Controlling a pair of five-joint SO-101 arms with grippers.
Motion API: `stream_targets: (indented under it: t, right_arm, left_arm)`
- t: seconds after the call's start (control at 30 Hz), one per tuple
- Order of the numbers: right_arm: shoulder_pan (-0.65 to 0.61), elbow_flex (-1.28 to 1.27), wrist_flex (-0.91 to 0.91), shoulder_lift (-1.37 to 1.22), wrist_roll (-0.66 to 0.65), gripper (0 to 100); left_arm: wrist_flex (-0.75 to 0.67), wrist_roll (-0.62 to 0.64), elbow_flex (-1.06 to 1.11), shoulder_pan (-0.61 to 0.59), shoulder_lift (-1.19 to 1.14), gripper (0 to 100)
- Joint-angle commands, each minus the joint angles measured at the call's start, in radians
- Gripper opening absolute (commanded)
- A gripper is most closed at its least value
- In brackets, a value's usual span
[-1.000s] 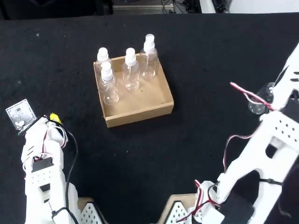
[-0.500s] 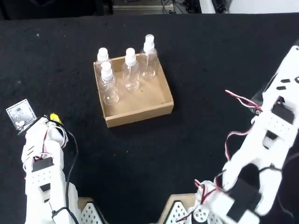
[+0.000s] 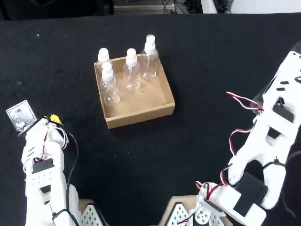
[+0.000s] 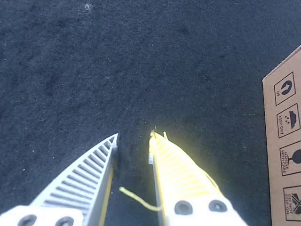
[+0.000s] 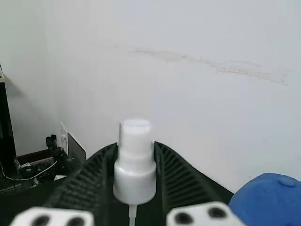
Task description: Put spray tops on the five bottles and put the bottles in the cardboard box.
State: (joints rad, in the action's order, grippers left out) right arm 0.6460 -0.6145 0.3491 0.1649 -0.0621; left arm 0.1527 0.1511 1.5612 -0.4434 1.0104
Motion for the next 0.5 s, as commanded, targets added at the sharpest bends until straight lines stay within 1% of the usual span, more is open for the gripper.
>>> stream_targets:
  t: [0.0, 0.13, 0.47]
  right_arm:
    - [0.025, -0.045, 0.034, 0.064, 0.005, 1.1]
    - [0.021, -0.108, 0.069, 0.099, 0.069, 1.1]
    - [0.049, -0.255, 0.434, -0.019, 0.071, 1.1]
  left_arm:
    - [-0.023, -0.012, -0.005, 0.008, 0.015, 10]
    - [-0.023, -0.012, -0.005, 0.008, 0.015, 10]
    - [-0.023, -0.012, -0.005, 0.008, 0.015, 10]
